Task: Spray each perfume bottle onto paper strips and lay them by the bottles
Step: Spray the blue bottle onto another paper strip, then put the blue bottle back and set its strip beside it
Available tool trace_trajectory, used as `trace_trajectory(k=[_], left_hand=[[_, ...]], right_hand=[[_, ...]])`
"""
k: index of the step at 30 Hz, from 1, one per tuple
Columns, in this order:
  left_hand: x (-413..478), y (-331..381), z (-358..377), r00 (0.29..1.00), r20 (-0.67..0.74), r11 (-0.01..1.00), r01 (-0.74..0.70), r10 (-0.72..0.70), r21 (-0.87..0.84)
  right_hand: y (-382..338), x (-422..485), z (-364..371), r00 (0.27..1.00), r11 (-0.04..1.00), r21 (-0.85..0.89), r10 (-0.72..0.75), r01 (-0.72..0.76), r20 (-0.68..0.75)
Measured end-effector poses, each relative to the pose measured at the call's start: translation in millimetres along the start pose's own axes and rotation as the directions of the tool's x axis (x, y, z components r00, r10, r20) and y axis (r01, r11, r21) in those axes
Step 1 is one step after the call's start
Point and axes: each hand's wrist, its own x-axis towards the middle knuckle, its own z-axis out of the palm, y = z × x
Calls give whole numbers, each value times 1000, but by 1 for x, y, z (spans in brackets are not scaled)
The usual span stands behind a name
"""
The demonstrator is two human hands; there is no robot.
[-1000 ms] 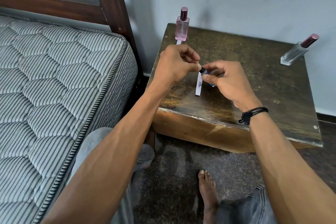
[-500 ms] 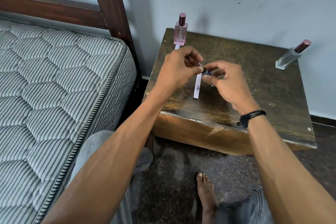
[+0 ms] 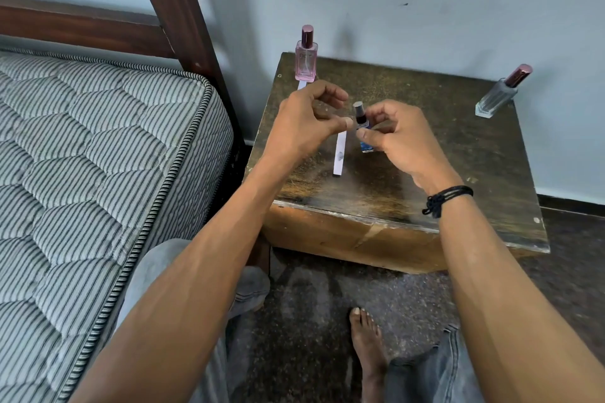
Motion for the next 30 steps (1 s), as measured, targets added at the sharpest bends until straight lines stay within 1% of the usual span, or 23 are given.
trace_trajectory(k=[4, 9, 14, 20, 30], left_hand=[[1, -5, 0, 999, -20, 995, 35, -33, 90], [2, -12, -2, 996, -26, 982, 92, -89, 167], [2, -13, -1, 994, -10, 979, 106, -105, 176], [2, -14, -1, 995, -8, 979, 104, -104, 177], [2, -14, -1, 994, -6, 977, 112, -113, 181]], right_hand=[[2, 2, -8, 996, 1000, -2, 30, -30, -78], [9, 3, -11, 986, 993, 44, 113, -108, -121], [11, 4, -12, 982, 984, 89, 160, -151, -99], [14, 6, -14, 977, 978, 75, 199, -193, -77], [15, 5, -14, 971, 973, 78, 222, -215, -88]])
